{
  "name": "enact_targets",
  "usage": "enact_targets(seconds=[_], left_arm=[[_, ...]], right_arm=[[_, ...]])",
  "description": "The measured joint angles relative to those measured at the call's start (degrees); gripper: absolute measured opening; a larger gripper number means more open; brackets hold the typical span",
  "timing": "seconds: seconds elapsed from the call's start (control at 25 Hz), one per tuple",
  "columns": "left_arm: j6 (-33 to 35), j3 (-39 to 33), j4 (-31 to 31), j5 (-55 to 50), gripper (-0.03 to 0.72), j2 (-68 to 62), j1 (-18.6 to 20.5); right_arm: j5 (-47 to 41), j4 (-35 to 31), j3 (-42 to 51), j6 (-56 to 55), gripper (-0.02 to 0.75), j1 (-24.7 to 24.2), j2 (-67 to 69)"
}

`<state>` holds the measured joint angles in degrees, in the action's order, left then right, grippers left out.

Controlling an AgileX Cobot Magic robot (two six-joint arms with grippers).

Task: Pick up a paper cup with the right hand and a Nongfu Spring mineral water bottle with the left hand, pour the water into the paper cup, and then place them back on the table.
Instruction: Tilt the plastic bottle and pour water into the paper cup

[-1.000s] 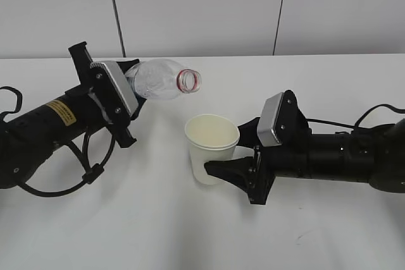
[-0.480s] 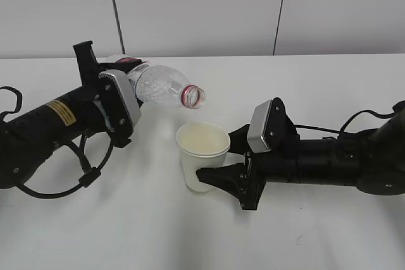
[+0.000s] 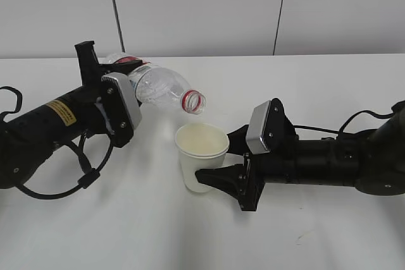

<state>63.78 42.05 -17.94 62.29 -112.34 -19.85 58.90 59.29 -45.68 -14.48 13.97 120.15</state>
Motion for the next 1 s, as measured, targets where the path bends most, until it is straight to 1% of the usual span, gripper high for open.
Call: enact_targets(seconds=[0.16,0.48,1.0], left_arm=[[6.73,0.0,0.0,0.0,0.322,0.0,0.0],[12.99,0.0,-0.05,0.0,0.313,0.0,0.0],[13.89,0.0,-0.05,0.05,0.308,0.0,0.0]], right_arm=[[0.0,0.0,0.0,0.63,0.503,0.0,0.0],[0.0,-0.12,0.0,0.89,0.503,0.0,0.0],[-0.11,-0.12,0.0,1.89,0.503,0.0,0.0]])
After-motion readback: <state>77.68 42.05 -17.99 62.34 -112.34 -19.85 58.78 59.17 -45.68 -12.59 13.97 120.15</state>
